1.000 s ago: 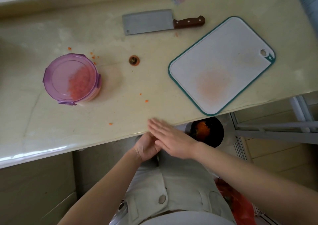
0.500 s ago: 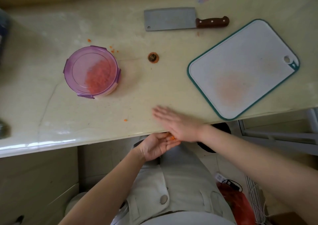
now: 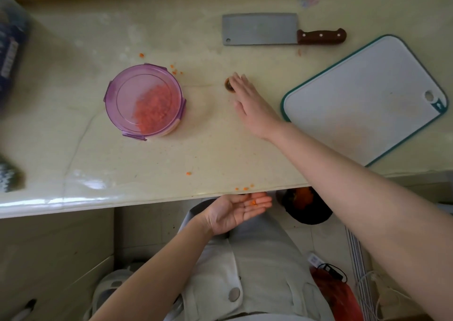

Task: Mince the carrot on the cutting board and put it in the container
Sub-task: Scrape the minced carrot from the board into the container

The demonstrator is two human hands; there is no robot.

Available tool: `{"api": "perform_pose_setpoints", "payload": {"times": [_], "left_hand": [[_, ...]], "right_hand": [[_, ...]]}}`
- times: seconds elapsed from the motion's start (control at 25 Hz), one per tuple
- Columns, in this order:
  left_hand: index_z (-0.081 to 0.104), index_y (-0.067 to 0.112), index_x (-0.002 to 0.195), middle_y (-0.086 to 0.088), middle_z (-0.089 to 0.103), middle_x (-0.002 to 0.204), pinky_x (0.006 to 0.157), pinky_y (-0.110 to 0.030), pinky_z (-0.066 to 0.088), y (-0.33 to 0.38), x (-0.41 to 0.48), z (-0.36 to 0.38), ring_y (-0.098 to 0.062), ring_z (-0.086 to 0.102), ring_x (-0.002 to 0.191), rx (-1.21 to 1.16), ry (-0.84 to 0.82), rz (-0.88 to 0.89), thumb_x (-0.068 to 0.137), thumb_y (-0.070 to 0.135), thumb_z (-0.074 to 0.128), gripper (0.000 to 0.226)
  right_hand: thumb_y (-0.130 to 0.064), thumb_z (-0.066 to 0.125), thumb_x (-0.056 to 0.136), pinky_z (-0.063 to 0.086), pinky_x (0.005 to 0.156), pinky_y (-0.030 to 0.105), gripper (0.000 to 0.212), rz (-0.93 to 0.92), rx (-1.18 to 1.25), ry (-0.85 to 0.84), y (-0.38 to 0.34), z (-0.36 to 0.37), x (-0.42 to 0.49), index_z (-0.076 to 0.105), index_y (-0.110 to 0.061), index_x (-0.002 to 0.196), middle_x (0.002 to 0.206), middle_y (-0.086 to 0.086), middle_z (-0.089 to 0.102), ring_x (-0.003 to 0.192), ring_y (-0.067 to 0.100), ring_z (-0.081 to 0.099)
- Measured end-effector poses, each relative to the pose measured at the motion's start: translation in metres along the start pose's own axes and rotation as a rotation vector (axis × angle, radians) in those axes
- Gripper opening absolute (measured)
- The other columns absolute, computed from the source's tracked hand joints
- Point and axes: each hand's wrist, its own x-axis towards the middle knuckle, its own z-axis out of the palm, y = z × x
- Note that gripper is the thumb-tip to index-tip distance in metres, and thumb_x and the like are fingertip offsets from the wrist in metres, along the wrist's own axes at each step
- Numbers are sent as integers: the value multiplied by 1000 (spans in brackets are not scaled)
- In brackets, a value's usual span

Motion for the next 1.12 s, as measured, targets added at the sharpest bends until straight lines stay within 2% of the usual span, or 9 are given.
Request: {"api": "perform_pose_setpoints", "payload": {"times": [0.12,0.24,0.36,0.48,0.6,0.72,0.84,1.0,1.12], "left_hand": [[54,-11,115,-25,63,113,87,-35,54,2,-1,0,-31,66,99,14,-3,-10,84,7,42,38],[54,-10,114,-24,65,109,84,-34,55,3,-3,2,-30,67,97,20,-16,-21,83,7,42,38],[54,-9,115,-24,65,109,84,-33,55,4,-4,1,-29,67,98,26,-24,-28,83,8,42,38],[55,-11,114,-25,64,110,84,-34,55,4,-4,0,-30,67,97,-3,-16,-25,83,6,42,38],[63,-11,103,-25,66,104,83,-35,55,4,-4,1,-31,68,93,0,-24,-14,85,5,40,33],[62,-11,90,-22,69,85,76,-33,58,2,-5,0,-27,70,80,28,14,28,93,-1,31,33],[68,-8,90,-17,69,84,66,-25,56,1,-8,1,-20,69,75,71,4,58,91,-3,29,39],[74,-1,83,-12,69,77,60,-20,54,-2,-13,7,-14,67,66,132,15,82,77,4,40,35],[68,-4,97,-13,67,80,57,-21,53,-3,-15,5,-15,65,66,125,3,82,79,7,44,31]], "right_hand": [[-5,33,101,9,117,24,48,-19,-40,7,1,11,31,24,-3,149,159,10,16,146,21,14],[1,47,94,39,100,37,25,-22,-70,133,4,18,29,63,2,113,120,16,54,115,29,48],[5,56,87,40,84,29,15,-28,-31,175,3,22,4,70,2,91,97,16,62,96,32,54],[6,59,81,43,76,31,13,-107,19,121,-3,29,-47,71,2,83,85,15,66,83,32,59],[1,56,83,50,82,38,16,-105,122,-26,-5,38,-106,72,3,89,92,15,68,89,31,63],[-9,50,86,46,85,28,25,-267,110,-144,-4,49,-153,71,2,95,97,14,67,96,20,58],[-5,59,86,51,83,31,17,-426,87,-205,4,57,-173,70,-2,99,100,10,67,96,18,59],[-3,52,87,52,82,35,24,-473,114,-240,2,54,-170,71,-4,101,103,7,69,96,20,63],[-9,55,90,54,81,35,21,-499,130,-249,-8,48,-168,71,-4,102,103,5,70,94,19,65]]}}
